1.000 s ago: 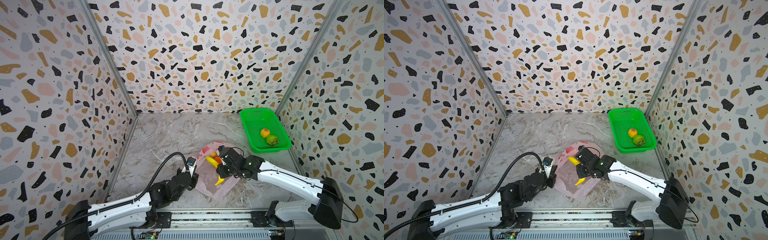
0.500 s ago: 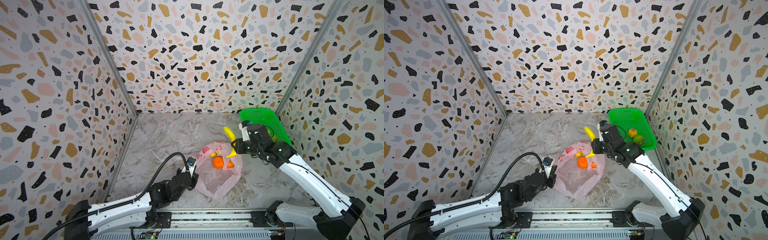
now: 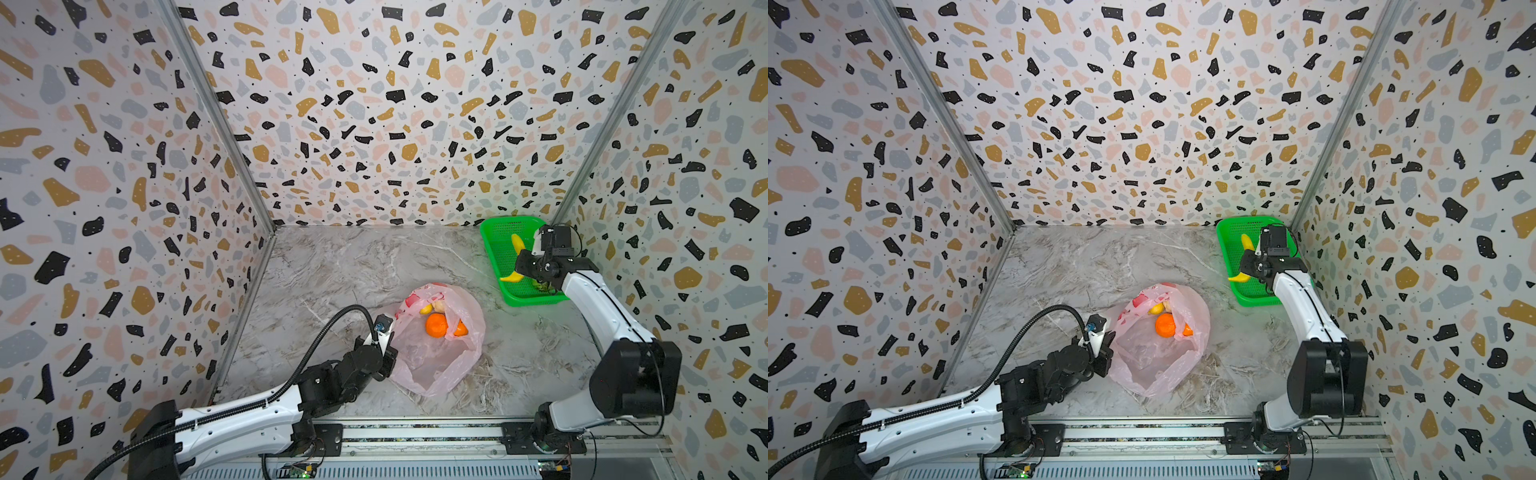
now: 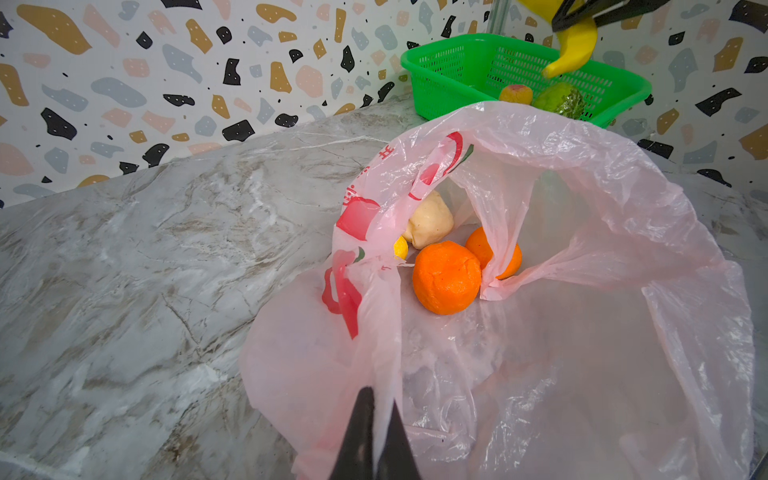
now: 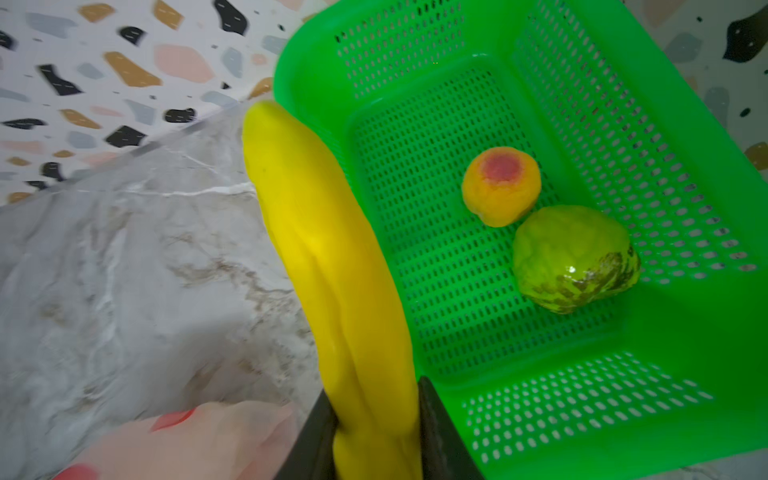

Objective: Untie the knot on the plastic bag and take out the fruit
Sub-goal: 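Lift the banana out and carry it to the green basket, opening the right gripper, then move the right gripper back over the bag opening toward the oranges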

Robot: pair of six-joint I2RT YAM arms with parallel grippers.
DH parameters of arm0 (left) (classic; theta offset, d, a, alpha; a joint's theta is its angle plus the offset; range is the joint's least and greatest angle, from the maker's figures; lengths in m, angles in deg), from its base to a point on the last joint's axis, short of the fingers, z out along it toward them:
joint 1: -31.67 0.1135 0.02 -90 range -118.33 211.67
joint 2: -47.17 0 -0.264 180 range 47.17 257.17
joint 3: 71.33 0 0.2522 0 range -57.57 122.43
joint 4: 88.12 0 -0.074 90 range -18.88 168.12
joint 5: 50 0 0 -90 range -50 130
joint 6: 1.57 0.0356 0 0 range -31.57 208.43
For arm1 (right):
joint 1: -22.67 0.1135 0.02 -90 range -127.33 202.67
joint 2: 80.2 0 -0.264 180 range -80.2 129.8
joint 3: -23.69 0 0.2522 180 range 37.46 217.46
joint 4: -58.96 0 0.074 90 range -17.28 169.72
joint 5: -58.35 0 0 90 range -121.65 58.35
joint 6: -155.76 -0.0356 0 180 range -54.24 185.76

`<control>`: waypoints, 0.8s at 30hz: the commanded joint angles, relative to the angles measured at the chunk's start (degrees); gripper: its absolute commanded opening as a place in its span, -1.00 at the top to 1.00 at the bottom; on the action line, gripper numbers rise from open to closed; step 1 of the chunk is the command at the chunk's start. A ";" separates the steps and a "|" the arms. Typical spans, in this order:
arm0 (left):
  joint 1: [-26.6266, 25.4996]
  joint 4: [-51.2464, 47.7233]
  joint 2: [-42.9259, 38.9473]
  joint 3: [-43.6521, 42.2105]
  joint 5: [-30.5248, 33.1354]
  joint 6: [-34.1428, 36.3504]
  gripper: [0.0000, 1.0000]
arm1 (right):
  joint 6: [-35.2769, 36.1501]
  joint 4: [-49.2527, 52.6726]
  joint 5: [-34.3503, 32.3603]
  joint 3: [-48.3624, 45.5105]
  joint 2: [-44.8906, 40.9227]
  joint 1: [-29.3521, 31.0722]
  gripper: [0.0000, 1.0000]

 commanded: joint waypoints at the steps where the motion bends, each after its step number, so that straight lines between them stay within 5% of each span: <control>1: -0.22 1.44 -1.22 0.77 0.03 0.88 1.00 | 1.78 -3.22 -2.84 3.18 4.70 -1.95 0.55; 8: -0.22 1.57 -1.68 0.59 0.12 0.73 1.00 | 0.97 -6.47 -3.23 5.41 13.03 -4.30 0.52; 16: -0.21 1.81 -1.67 0.59 0.18 0.51 1.00 | 0.59 -5.29 -1.51 7.10 14.97 -5.15 -0.18; 24: -0.22 2.01 -1.54 0.50 0.03 0.32 1.00 | 0.22 -5.19 -0.09 5.47 11.48 -5.06 -0.21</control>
